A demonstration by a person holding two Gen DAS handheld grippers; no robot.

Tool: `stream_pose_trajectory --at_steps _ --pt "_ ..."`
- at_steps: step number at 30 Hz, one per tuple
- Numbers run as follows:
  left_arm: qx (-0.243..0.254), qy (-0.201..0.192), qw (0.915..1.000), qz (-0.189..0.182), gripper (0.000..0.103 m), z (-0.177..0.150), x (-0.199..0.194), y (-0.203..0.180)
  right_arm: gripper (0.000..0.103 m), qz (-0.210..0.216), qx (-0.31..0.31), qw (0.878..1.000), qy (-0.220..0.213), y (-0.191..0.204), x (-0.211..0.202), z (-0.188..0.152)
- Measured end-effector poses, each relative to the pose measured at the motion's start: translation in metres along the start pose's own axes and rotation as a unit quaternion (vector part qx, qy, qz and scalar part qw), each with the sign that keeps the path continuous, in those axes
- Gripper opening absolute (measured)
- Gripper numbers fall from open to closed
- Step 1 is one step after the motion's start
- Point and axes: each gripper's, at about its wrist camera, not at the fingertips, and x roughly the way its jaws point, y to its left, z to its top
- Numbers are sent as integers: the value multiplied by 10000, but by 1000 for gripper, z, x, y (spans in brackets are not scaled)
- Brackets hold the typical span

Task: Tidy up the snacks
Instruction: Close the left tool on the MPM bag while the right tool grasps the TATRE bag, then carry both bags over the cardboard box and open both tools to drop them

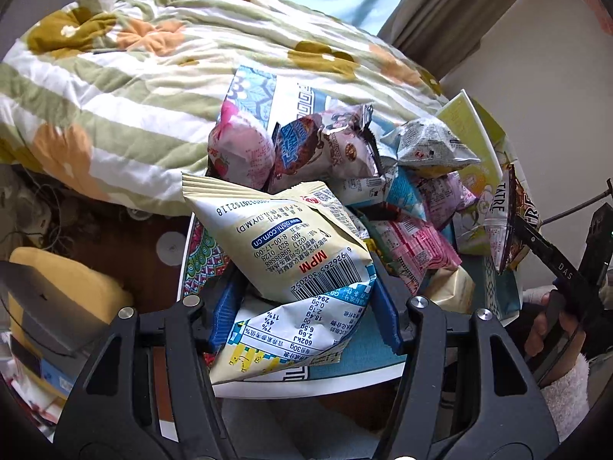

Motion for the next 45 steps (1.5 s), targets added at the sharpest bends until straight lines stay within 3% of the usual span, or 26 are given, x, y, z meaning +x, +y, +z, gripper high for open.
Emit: stream_pose_trajectory --at_steps 7,16,20,27,32,35,36,37,38,40,45 --pt "460 -432 9978 -198 56 41 -34 -52 68 -8 49 9994 -343 -4 -56 22" --pt "1056 -876 9887 -597 56 104 -23 -185 68 -261 -1 9979 -600 -61 -91 73" --pt "1093 -912 9865 -806 56 131 8 -255 68 -243 25 9983 -531 -103 -85 99" --pt "1291 -559 9875 -707 57 169 102 -371 68 -140 -130 9995 -265 -182 -58 145" --pt "1207 -146 9912 -527 57 184 177 -414 68 -53 -226 9997 11 -225 -34 167" --pt "1312 103 9910 -224 57 188 214 -426 68 -50 -215 9995 220 -245 -15 176" --pt "1385 163 9902 -70 60 188 224 -431 69 -27 -189 9994 283 -251 -10 178" --pt "1457 219 9891 56 69 188 233 -432 69 8 -158 9993 336 -256 -4 180" --pt "1508 222 9881 194 85 187 240 -434 69 38 -127 9992 380 -261 1 182" --pt "1550 117 9869 433 103 185 244 -432 69 77 -123 9988 464 -265 11 184" --pt "1624 6 9838 754 103 177 229 -422 72 103 -161 9980 607 -271 27 182"
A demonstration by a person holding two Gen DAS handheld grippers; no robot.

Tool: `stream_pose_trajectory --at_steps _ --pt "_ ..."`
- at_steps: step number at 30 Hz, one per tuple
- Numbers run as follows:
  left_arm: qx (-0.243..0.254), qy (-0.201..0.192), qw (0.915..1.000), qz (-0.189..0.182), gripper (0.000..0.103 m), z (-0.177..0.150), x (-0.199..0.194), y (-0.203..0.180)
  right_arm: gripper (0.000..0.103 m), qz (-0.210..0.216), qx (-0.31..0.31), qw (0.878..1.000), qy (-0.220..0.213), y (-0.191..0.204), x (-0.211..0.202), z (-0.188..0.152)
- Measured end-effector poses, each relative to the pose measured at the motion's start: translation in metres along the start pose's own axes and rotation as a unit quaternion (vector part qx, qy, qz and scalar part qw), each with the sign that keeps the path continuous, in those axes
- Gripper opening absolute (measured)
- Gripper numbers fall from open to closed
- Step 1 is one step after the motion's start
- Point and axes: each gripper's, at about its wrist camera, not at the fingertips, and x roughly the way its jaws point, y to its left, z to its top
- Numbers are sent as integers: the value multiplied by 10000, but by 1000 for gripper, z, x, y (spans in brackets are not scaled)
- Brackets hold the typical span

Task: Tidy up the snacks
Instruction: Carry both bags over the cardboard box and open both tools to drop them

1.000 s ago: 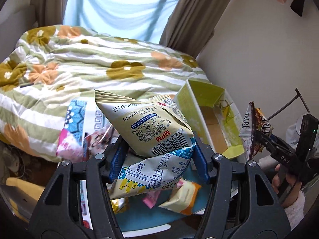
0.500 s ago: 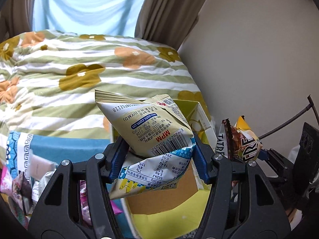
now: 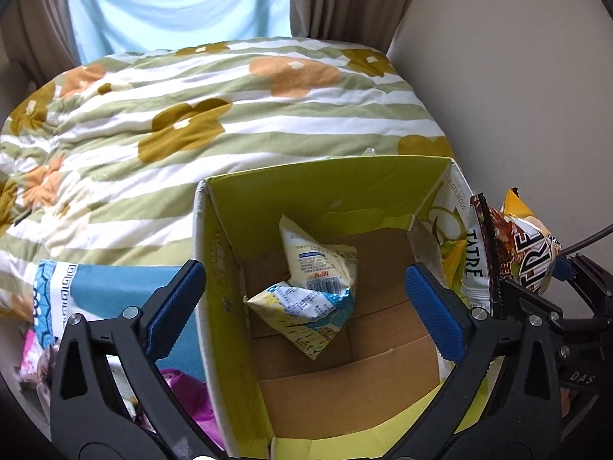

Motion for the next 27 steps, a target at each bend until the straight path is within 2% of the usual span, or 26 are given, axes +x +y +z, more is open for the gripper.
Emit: stream_pose_trajectory --at_steps 5,9,15,17,19,20,27 --pt "217 -155 9990 369 103 -16 -26 8 72 70 -113 9999 52 3 5 6" --pt "354 -211 9976 553 103 -21 -33 7 73 119 -243 9996 34 8 12 20" --pt "383 -153 9971 638 103 -22 -31 8 73 309 -399 9987 83 19 36 41" --pt "366 -127 9974 611 102 -23 -30 9 79 319 -420 9986 84 22 45 46" --pt "361 -104 9974 617 102 -23 -28 11 99 395 -406 9984 -23 23 49 49" --pt "351 -83 9974 616 102 -24 -27 12 103 374 -407 9985 -64 24 50 49" --pt "269 -23 9977 623 102 -32 -28 17 103 192 -386 9991 25 20 48 36"
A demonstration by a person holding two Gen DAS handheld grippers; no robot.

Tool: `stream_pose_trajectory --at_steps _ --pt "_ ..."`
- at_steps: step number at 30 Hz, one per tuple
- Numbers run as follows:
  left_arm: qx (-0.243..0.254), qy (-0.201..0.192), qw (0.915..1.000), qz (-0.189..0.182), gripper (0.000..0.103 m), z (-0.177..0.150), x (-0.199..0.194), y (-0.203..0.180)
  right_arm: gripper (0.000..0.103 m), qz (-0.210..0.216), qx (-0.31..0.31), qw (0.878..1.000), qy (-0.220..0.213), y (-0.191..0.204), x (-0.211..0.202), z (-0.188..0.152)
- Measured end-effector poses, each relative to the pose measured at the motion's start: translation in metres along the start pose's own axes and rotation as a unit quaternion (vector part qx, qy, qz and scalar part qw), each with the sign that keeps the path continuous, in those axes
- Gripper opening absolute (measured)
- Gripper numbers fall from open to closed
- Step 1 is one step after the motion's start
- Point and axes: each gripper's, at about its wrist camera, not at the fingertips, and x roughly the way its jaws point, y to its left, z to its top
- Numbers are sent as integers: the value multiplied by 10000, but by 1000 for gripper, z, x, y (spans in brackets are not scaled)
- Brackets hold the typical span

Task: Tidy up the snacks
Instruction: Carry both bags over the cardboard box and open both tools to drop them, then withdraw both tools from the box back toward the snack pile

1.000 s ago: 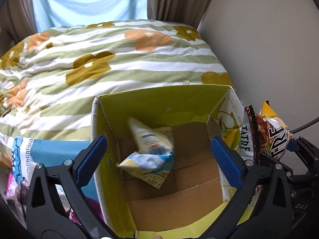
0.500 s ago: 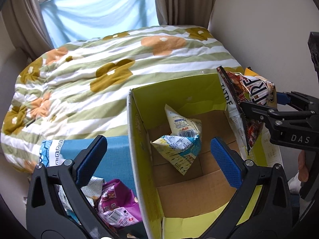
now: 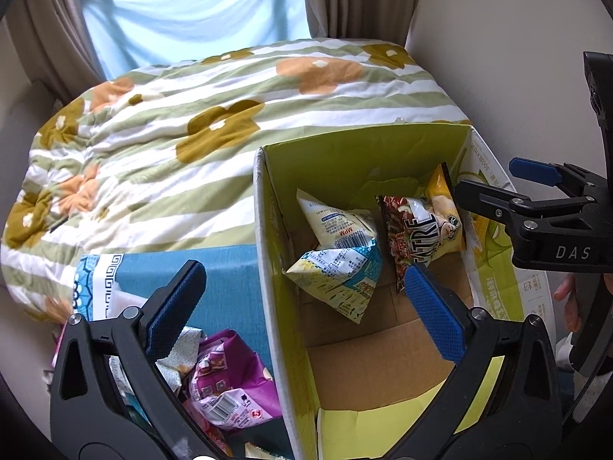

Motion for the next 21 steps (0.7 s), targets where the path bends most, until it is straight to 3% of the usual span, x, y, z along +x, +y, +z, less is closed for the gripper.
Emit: stream_pose_trajectory --at_steps 11,21 --pt "-156 -357 9992 27 102 -9 -59 10 103 -125 -52 9996 -234 4 -50 -6" --pt "-427 -790 9955 313 103 -59 -154 77 103 2 -62 9968 -792 39 -127 -31"
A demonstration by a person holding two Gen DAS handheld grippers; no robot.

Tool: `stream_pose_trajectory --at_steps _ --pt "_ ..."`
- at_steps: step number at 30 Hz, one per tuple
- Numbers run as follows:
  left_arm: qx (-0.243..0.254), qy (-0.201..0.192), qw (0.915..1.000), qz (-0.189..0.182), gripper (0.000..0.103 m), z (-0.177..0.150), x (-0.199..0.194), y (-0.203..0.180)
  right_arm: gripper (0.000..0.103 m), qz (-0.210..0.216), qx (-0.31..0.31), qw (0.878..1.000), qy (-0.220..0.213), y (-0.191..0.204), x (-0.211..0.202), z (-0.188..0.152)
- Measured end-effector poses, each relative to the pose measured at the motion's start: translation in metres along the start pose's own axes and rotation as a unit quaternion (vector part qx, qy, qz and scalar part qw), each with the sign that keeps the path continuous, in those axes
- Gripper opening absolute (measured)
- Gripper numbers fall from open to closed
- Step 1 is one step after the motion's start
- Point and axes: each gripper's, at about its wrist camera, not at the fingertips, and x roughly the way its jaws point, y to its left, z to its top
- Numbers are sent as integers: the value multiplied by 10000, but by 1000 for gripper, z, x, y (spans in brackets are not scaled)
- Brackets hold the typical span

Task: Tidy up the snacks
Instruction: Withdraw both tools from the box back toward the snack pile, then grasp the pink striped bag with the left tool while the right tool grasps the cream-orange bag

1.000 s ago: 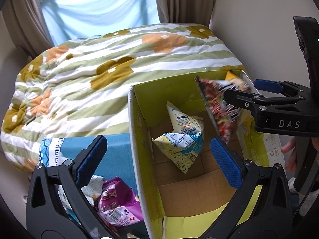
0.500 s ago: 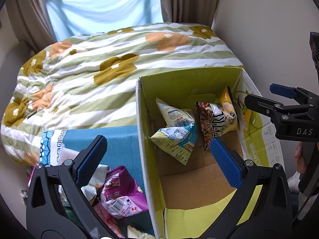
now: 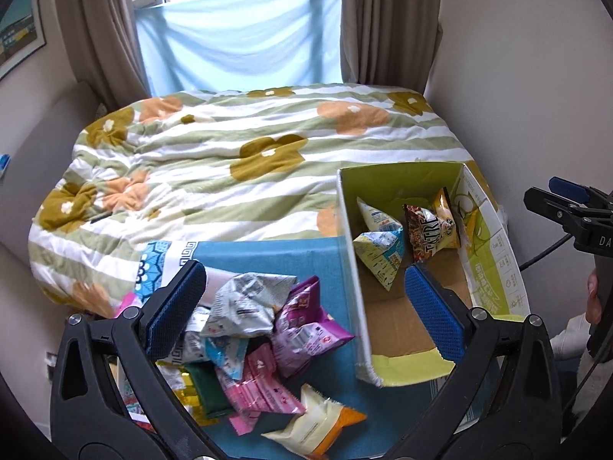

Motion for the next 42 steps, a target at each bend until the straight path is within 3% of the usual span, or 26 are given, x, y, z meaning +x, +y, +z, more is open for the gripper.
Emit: stream_pose_trajectory --at_steps 9,18,25,31,37,42 --pt "-188 -47 9997 -127 103 -68 -50 95 103 -162 298 9986 -397 76 -57 -54" --pt "263 113 9973 -682 103 -130 -55 145 103 -437 617 9970 -191 161 -65 -123" --pt "1088 486 9848 -1265 102 -153 -14 133 103 -425 1132 9917 437 198 -35 -181" --pt "1399 983 9719 -1618 98 -162 46 117 103 -545 1319 9841 1054 212 10 -227" --pt "1614 1465 9588 -1822 98 -171 103 100 103 -548 1427 9794 1323 218 49 -252" --pt "1826 1691 9536 -1696 98 -182 135 88 103 -491 1444 9764 1530 222 73 -260"
